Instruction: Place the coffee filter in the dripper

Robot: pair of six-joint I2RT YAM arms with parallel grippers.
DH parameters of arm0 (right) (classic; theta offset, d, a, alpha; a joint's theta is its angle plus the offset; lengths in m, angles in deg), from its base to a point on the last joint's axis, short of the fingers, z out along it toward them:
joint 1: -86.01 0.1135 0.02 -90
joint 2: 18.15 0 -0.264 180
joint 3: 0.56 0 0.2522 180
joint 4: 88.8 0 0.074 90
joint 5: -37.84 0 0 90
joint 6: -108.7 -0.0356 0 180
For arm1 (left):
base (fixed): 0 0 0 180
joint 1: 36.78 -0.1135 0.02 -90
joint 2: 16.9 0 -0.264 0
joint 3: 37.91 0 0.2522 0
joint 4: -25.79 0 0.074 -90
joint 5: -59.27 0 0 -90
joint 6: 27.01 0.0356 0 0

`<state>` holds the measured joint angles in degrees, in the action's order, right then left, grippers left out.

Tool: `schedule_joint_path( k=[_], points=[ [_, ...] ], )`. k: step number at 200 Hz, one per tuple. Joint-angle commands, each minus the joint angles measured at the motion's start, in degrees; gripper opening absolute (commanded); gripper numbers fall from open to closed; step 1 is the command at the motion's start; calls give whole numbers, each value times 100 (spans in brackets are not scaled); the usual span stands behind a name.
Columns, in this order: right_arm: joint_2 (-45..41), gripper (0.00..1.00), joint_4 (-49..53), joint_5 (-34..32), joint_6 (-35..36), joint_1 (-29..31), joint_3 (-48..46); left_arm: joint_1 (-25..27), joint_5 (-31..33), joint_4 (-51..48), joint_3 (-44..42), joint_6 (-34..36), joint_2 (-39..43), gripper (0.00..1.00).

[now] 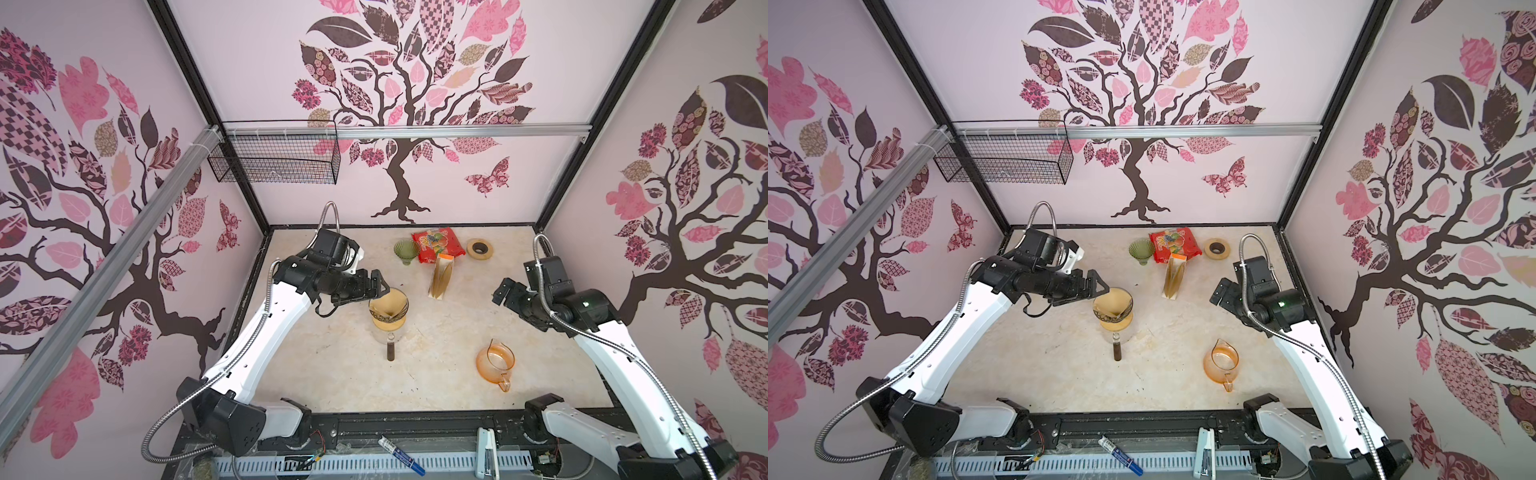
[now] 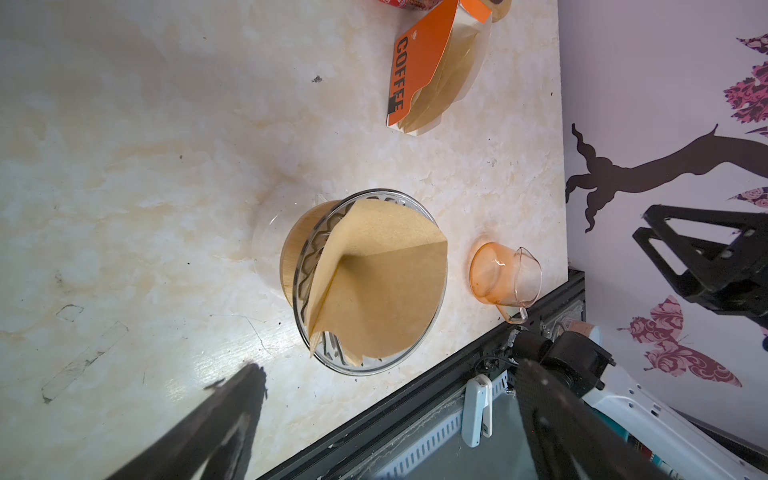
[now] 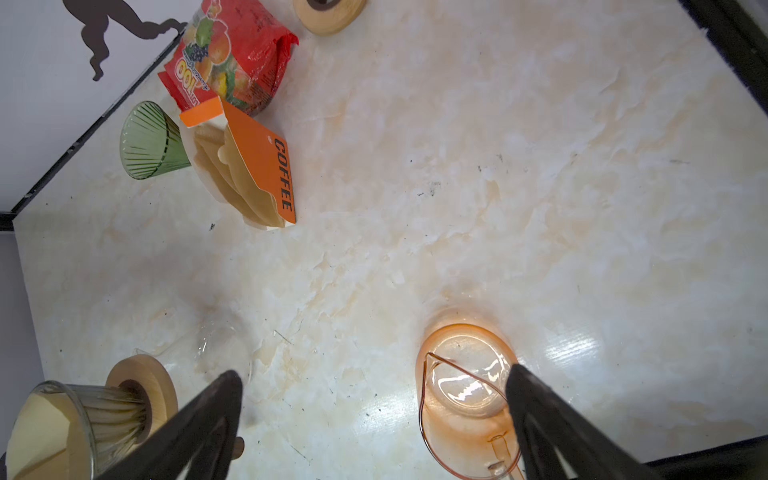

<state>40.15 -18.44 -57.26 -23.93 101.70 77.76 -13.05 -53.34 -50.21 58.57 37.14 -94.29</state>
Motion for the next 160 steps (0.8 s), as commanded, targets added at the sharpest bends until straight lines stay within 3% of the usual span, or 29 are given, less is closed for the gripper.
schedule_joint_path(
  k=[1,48,121,160],
  points=[
    [-44,100,-297,286,-175,8,-362,0,-92,106,168,-50,80,97],
    [100,100,-818,917,-106,9,-981,-3,-60,136,57,-109,198,97],
    [289,100,-315,149,-684,14,-1334,-14,-30,107,73,-90,189,97],
    [144,100,-158,398,-790,14,-1709,-27,-1,111,25,-88,215,97]
  ],
)
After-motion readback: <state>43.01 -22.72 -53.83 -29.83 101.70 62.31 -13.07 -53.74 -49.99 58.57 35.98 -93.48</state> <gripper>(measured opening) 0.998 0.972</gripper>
